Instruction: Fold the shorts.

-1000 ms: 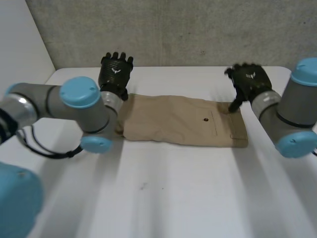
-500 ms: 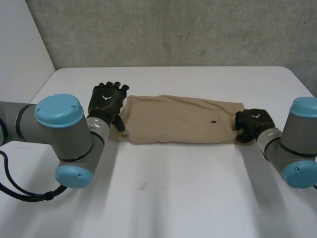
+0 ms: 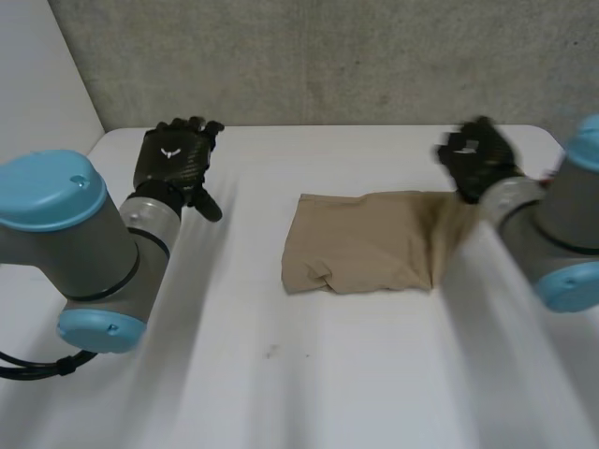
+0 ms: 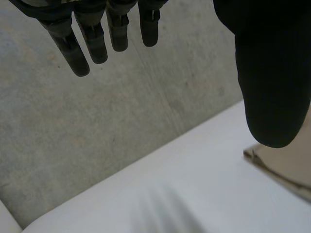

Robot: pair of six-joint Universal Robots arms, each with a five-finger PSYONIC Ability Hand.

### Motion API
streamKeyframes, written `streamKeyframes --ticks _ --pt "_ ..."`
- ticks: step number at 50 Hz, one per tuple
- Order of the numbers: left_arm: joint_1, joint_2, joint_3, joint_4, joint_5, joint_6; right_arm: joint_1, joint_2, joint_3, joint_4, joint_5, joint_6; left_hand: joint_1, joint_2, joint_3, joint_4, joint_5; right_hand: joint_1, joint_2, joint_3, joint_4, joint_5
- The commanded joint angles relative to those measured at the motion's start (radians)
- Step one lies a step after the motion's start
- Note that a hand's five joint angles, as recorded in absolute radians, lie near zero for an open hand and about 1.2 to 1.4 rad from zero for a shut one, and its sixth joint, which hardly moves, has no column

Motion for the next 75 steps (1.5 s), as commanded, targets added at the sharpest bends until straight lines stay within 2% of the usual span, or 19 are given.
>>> streamKeyframes --ticks 1,4,7,8,10,15,16,21,26,32,34,44,48,56,58,62,66,68,75 --pt "-0.002 0.001 0.061 0.001 0.0 -0.068 0.248 0.106 -0.061 -0.024 -0.192 0.022 -0.016 -0.03 -0.045 -0.032 -0.047 0.436 0.217 0.224 0.202 0.274" --pt "-0.008 -0.002 0.099 -0.002 0.0 -0.068 0.303 0.158 -0.056 -0.015 -0.226 0.042 -0.016 -0.03 -0.045 -0.032 -0.047 0.436 0.217 0.224 0.202 0.274" --pt "-0.013 -0.016 0.139 -0.014 0.001 -0.067 0.305 0.174 -0.049 -0.013 -0.225 0.077 -0.016 -0.03 -0.045 -0.032 -0.047 -0.215 -0.435 -0.427 -0.449 -0.377" --pt "-0.014 -0.02 0.15 -0.018 0.001 -0.067 0.305 0.17 -0.049 -0.012 -0.214 0.117 -0.016 -0.03 -0.045 -0.032 -0.047 -0.581 -0.8 -0.792 -0.815 -0.743" --pt "-0.019 -0.051 0.194 -0.044 0.003 -0.065 0.305 0.159 -0.055 -0.013 -0.2 0.175 -0.015 -0.029 -0.044 -0.032 -0.046 -0.786 -1.005 -0.997 -1.02 -0.948" --pt "-0.071 -0.167 0.354 -0.153 0.006 -0.065 0.251 0.096 -0.088 -0.015 -0.104 0.47 -0.004 -0.018 -0.033 -0.02 -0.034 -0.786 -1.005 -0.997 -1.02 -0.948" --pt "-0.082 -0.19 0.387 -0.181 0.006 -0.065 0.207 0.076 -0.102 -0.012 -0.079 0.596 -0.001 -0.015 -0.03 -0.017 -0.031 -0.786 -1.005 -0.997 -1.02 -0.948" --pt "-0.122 -0.339 0.558 -0.337 0.029 -0.068 0.126 0.085 -0.139 0.02 -0.076 0.856 0.002 -0.012 -0.027 -0.014 -0.028 -0.786 -1.005 -0.997 -1.02 -0.948" --pt "-0.163 -0.482 0.69 -0.452 0.041 -0.07 0.104 0.183 -0.229 0.143 -0.082 0.861 0.005 -0.009 -0.024 -0.011 -0.025 -0.786 -1.005 -0.997 -1.02 -0.948" --pt "-0.179 -0.571 0.741 -0.505 0.029 -0.064 0.083 0.346 -0.37 0.348 -0.08 0.834 0.005 -0.009 -0.024 -0.011 -0.025 -0.786 -1.005 -0.997 -1.02 -0.948" --pt "-0.179 -0.592 0.748 -0.534 0.025 -0.061 0.081 0.372 -0.389 0.372 -0.073 0.818 0.005 -0.009 -0.024 -0.011 -0.025 -0.786 -1.005 -0.997 -1.02 -0.948" --pt "-0.171 -0.611 0.761 -0.637 0.031 -0.058 0.05 0.366 -0.366 0.413 -0.05 0.686 0.005 -0.009 -0.024 -0.011 -0.025 -0.786 -1.005 -0.997 -1.02 -0.948" --pt "-0.18 -0.568 0.756 -0.667 0.031 -0.061 0.053 0.272 -0.331 0.419 -0.054 0.648 -0.001 -0.015 -0.03 -0.017 -0.031 -0.786 -1.005 -0.997 -1.02 -0.948" --pt "-0.166 -0.286 0.693 -0.7 0.021 -0.071 0.05 -0.016 -0.213 0.315 -0.027 0.692 -0.013 -0.026 -0.041 -0.029 -0.043 -0.786 -1.005 -0.997 -1.02 -0.948" --pt "-0.149 -0.168 0.65 -0.7 0.018 -0.071 0.047 -0.071 -0.185 0.292 0.005 0.728 -0.013 -0.026 -0.041 -0.029 -0.043 -0.786 -1.005 -0.997 -1.02 -0.948" --pt "-0.073 0.033 0.543 -0.695 0.023 -0.078 0.036 -0.252 -0.118 0.274 0.148 0.823 -0.013 -0.026 -0.041 -0.029 -0.043 -0.786 -1.005 -0.997 -1.02 -0.948" --pt "-0.011 0.197 0.436 -0.693 0.023 -0.114 0.009 -0.361 -0.069 0.3 0.22 0.827 -0.01 -0.023 -0.038 -0.026 -0.04 -0.786 -1.005 -0.997 -1.02 -0.948" --pt "0.007 0.256 0.382 -0.698 0.026 -0.143 0.004 -0.389 -0.052 0.321 0.22 0.824 -0.01 -0.023 -0.038 -0.026 -0.04 -0.786 -1.005 -0.997 -1.02 -0.948" --pt "0.022 0.311 0.3 -0.698 0.026 -0.153 0.001 -0.432 -0.032 0.404 0.214 0.823 -0.016 -0.03 -0.045 -0.032 -0.047 -0.786 -1.005 -0.997 -1.02 -0.948"
